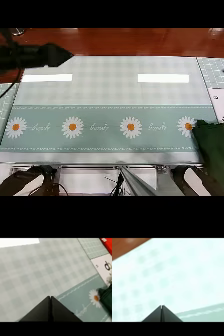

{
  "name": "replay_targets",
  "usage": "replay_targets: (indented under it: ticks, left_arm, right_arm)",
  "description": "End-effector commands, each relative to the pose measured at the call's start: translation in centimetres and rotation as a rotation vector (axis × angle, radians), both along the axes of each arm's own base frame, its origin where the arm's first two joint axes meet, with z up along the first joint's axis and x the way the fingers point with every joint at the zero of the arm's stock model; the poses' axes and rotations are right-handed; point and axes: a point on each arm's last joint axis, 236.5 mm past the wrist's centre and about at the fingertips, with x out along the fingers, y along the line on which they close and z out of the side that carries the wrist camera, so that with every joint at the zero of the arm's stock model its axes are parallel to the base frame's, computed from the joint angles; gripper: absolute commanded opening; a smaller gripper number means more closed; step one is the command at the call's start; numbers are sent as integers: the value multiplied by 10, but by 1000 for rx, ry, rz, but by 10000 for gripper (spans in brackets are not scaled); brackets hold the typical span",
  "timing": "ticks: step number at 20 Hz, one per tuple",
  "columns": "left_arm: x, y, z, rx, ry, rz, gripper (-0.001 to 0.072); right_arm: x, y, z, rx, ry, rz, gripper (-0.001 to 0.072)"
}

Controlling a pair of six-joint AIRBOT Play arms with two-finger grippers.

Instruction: Fold the shirts.

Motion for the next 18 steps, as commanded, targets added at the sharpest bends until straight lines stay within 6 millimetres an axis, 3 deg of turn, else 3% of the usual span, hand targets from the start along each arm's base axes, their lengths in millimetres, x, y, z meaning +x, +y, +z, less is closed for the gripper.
replay_targets:
  ticks: [1,4,6,8,18]
  left_arm:
    - [25,2,-43,277,36,40,33]
    - [5,31,-155,395,273,119,34]
    - [-6,44,-196,395,361,162,35]
    - [-6,49,-201,397,375,175,34]
    - [-5,49,-200,393,374,178,34]
  right_arm:
    - [19,95,-63,-159,167,276,22]
    - [13,84,-148,-374,400,257,22]
    - [4,67,-187,-404,516,194,22]
    - [1,60,-200,-416,556,183,23]
    - [-3,53,-195,-446,563,179,23]
